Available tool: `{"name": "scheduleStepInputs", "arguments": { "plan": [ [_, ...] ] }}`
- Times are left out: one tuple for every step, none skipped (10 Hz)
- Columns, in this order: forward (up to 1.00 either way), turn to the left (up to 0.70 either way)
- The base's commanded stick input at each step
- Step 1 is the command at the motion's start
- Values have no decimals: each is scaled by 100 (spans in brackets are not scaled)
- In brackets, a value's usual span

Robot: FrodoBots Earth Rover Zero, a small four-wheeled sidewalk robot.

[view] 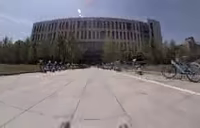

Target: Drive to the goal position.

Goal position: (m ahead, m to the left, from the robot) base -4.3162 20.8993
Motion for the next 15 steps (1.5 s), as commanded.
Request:
{"name": "scheduleStepInputs", "arguments": {
  "plan": [
    [70,35],
    [70,35],
    [70,35],
    [70,35],
    [70,35],
    [70,35],
    [70,35],
    [70,35],
    [70,35],
    [70,35],
    [70,35],
    [70,35],
    [70,35],
    [70,35],
    [70,35]
  ]
}}
